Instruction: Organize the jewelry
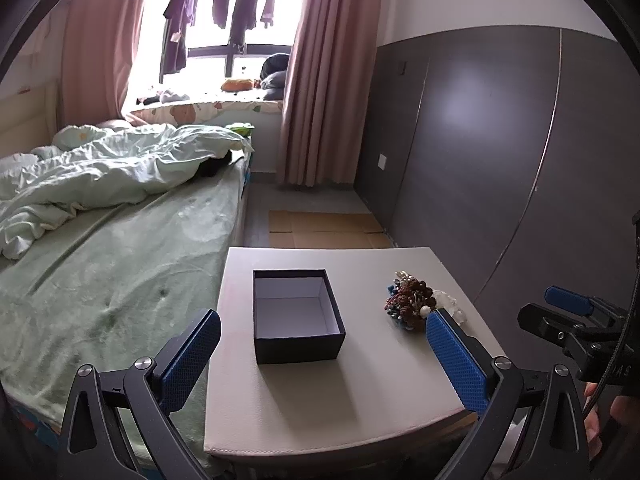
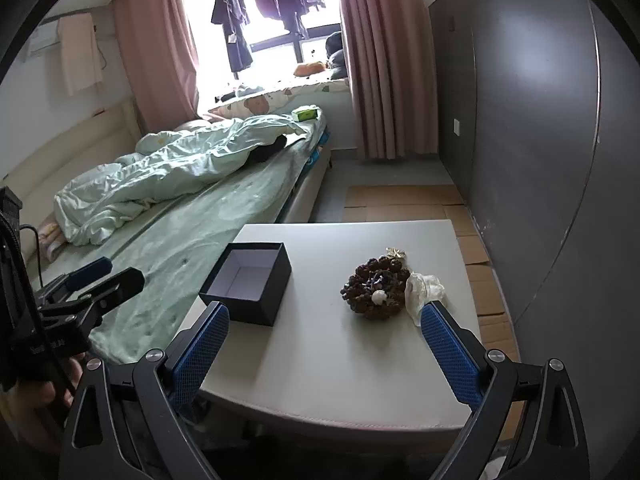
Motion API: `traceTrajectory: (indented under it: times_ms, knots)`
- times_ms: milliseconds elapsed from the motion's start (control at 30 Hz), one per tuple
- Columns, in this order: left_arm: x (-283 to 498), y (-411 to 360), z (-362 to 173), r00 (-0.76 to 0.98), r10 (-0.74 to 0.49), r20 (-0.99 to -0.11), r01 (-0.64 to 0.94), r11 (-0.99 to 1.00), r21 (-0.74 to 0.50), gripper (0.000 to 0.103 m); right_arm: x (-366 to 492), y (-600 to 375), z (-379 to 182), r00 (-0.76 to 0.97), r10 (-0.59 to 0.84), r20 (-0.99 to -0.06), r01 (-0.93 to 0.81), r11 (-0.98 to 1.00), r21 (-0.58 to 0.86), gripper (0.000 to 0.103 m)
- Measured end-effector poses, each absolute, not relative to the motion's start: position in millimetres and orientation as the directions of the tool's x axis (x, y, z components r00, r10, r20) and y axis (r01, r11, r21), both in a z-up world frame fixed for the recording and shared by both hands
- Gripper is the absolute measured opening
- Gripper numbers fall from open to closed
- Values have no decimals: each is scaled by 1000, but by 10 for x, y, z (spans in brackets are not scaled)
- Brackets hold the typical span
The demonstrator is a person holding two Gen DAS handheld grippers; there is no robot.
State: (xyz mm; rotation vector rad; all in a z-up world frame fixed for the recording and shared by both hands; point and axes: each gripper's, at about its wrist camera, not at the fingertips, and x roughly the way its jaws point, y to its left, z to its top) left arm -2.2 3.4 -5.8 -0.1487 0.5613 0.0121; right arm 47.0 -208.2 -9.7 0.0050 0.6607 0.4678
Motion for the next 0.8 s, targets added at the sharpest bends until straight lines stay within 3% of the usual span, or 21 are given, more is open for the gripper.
traceTrajectory:
  times_ms: [800]
  knots:
    - [-37,-2,-21,849,-34,-528,-42,990,-132,103,476,-2125,-60,701,419,-577,-406,900,159,97]
